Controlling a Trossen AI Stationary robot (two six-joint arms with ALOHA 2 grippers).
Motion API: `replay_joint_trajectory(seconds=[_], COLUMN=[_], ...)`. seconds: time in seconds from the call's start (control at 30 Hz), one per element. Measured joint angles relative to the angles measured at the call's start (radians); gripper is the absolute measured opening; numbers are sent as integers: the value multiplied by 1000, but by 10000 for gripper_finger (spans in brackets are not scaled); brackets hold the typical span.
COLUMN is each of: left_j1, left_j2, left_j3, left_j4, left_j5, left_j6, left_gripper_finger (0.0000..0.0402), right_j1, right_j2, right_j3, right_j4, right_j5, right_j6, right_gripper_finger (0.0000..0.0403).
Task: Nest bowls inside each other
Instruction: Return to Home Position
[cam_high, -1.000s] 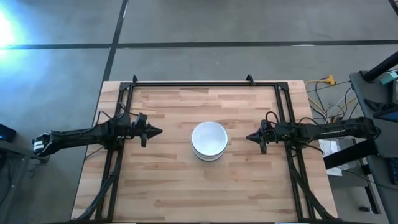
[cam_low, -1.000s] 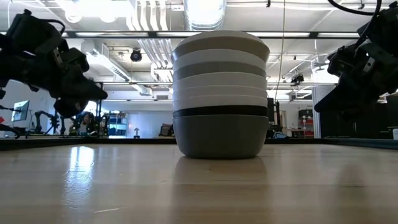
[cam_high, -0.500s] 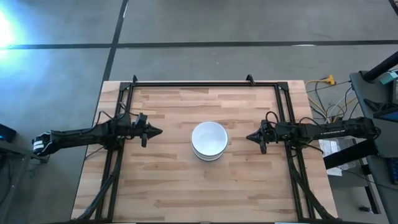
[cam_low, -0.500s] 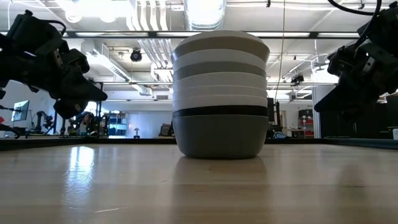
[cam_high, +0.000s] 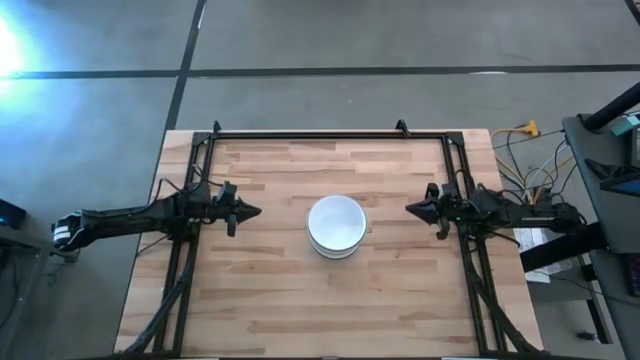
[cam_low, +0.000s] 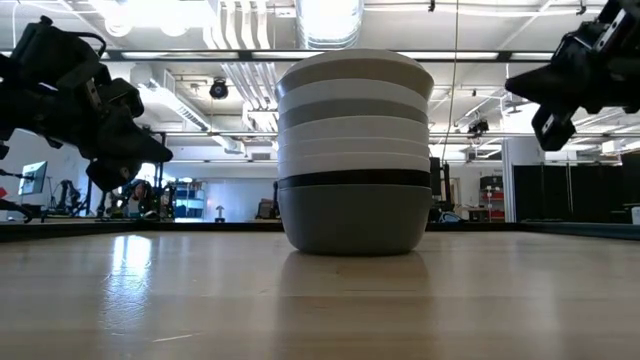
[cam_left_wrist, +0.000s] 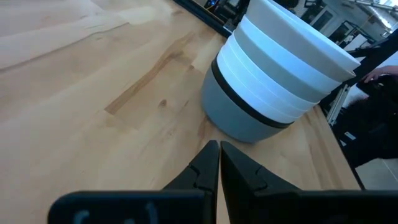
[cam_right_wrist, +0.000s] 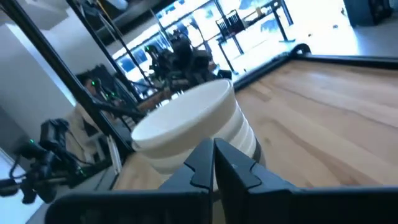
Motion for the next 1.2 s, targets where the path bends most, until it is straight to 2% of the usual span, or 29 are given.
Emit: replay_joint_trajectory(seconds=[1.2], left_j1=[0], left_j2=[6], left_j3=[0], left_j4=[4], left_j5=[-3], left_j6=[0], left_gripper_finger=[0], right_j1=[0], right_j2=[13], right_j3=[0], right_j4=[36], right_j5=[0], right_j6=[0], right_gripper_finger=[9])
